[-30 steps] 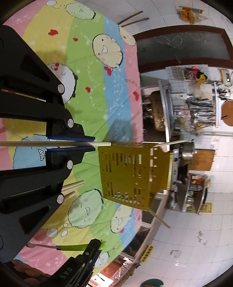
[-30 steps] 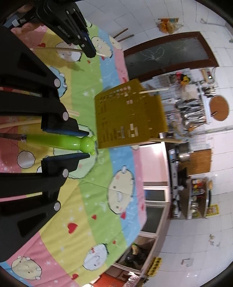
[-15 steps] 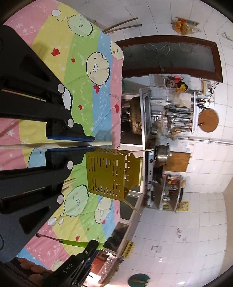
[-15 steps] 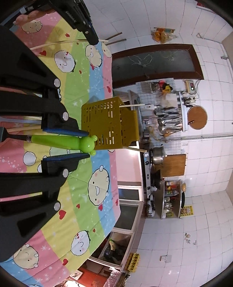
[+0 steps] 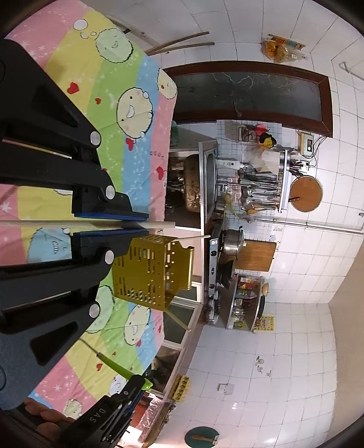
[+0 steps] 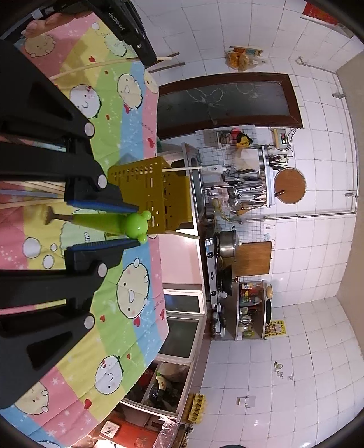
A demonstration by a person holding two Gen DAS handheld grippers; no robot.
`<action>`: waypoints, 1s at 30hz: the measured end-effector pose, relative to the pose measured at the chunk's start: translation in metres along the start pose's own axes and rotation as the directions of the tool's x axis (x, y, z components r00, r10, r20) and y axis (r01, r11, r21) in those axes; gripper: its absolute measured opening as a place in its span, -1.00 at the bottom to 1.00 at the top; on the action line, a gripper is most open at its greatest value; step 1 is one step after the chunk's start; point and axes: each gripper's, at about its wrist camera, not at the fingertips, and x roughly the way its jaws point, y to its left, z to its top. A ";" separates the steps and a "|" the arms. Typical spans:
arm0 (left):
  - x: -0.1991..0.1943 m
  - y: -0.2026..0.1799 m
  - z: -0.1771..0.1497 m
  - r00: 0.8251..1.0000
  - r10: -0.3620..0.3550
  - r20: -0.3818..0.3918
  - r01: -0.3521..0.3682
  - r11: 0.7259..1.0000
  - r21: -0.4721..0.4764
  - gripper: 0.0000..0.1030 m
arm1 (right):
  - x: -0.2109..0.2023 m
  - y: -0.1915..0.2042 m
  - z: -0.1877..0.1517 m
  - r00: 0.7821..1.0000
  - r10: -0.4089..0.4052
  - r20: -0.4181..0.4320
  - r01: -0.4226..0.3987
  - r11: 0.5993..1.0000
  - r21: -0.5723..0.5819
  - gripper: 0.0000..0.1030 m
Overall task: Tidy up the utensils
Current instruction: 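Lift the green utensil and chopstick and carry both over the yellow holder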
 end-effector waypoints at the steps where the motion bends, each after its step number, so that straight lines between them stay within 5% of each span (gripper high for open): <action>1: 0.001 0.001 0.002 1.000 -0.003 0.002 0.003 1.000 -0.006 -0.91 | 0.003 0.000 0.002 1.000 0.001 0.000 -0.001 1.000 0.002 -0.63; 14: 0.026 -0.008 0.051 0.996 -0.037 0.077 0.038 0.999 -0.004 -0.91 | 0.023 0.004 0.028 1.000 -0.007 0.026 0.008 1.000 -0.028 -0.63; 30: 0.088 -0.044 0.189 0.963 -0.105 0.250 0.111 0.994 -0.011 -0.91 | 0.062 0.023 0.160 0.985 0.030 0.173 -0.019 0.998 -0.061 -0.63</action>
